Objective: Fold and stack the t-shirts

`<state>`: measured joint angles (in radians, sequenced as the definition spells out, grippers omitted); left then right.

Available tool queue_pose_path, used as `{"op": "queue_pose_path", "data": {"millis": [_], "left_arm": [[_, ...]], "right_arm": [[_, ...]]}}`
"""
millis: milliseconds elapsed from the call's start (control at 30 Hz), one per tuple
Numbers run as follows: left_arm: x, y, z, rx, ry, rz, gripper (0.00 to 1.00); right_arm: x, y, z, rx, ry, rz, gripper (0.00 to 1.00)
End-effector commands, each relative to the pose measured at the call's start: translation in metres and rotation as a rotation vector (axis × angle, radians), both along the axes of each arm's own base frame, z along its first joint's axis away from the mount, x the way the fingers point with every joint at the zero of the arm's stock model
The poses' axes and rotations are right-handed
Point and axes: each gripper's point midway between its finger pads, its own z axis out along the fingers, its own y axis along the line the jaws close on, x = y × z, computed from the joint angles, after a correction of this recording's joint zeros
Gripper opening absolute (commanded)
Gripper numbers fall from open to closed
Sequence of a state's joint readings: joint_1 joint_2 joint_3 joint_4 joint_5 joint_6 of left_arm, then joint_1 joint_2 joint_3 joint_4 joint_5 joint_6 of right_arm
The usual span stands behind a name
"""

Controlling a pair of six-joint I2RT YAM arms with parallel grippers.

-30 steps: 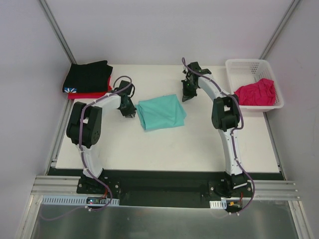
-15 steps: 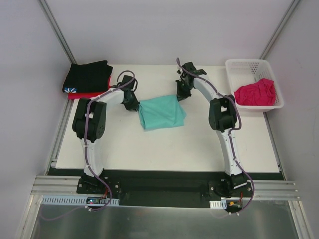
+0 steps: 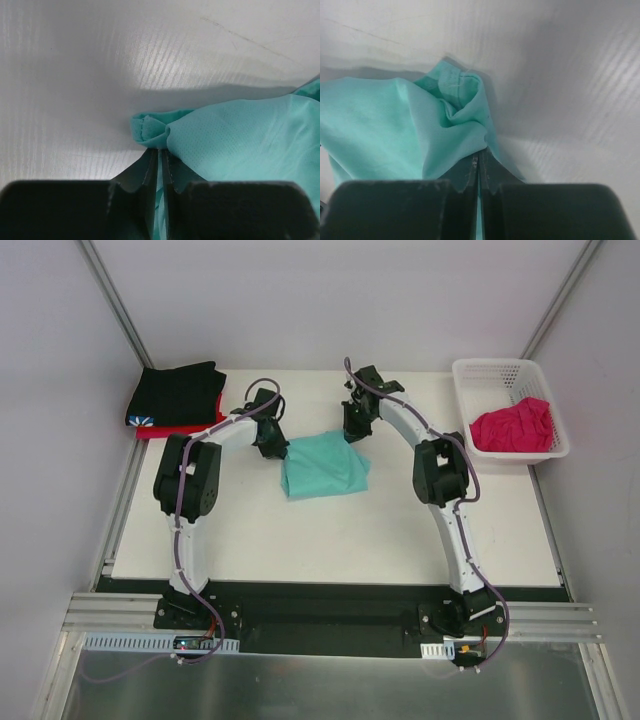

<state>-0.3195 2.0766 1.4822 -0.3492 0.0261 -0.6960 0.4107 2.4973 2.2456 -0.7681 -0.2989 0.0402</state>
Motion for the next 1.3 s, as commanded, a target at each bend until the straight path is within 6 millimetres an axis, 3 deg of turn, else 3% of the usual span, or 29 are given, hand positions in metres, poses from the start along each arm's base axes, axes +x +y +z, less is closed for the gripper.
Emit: {"op": "queue_pose_path", "data": {"millis": [0, 67, 233, 433, 600, 767, 833, 967, 1267], "left_arm": [[-0.011, -0.010, -0.018, 0.000, 0.062, -0.027, 0.06], [-0.010, -0.010, -0.016, -0.002, 0.057, -0.031, 0.05], [-0.020, -0.006, -0.006, 0.007, 0.043, -0.050, 0.04], [-0.038, 0.003, 0.042, 0.007, -0.025, -0.079, 0.04], [-0.054, 0.015, 0.070, 0.043, -0.051, -0.099, 0.04], [-0.064, 0.015, 0.098, 0.027, -0.079, -0.126, 0.04], [-0.066, 0.015, 0.104, 0.016, -0.092, -0.129, 0.04], [-0.067, 0.007, 0.103, -0.016, -0.085, -0.138, 0.03], [-0.046, -0.003, 0.070, -0.005, -0.066, -0.172, 0.00]], "right_arm": [[-0.003, 0.039, 0.017, 0.076, -0.023, 0.031, 0.01], [-0.006, 0.043, 0.019, 0.073, -0.027, 0.043, 0.01], [-0.008, 0.027, 0.029, 0.031, -0.043, 0.049, 0.01], [-0.015, 0.003, 0.039, -0.012, -0.050, 0.045, 0.05], [-0.021, -0.015, 0.047, -0.062, -0.051, 0.059, 0.18], [-0.025, -0.028, 0.062, -0.077, -0.072, 0.052, 0.32], [-0.026, -0.032, 0.069, -0.075, -0.081, 0.048, 0.33], [-0.032, -0.034, 0.067, -0.077, -0.071, 0.050, 0.33], [-0.029, -0.032, 0.064, -0.060, -0.059, 0.053, 0.32]]}}
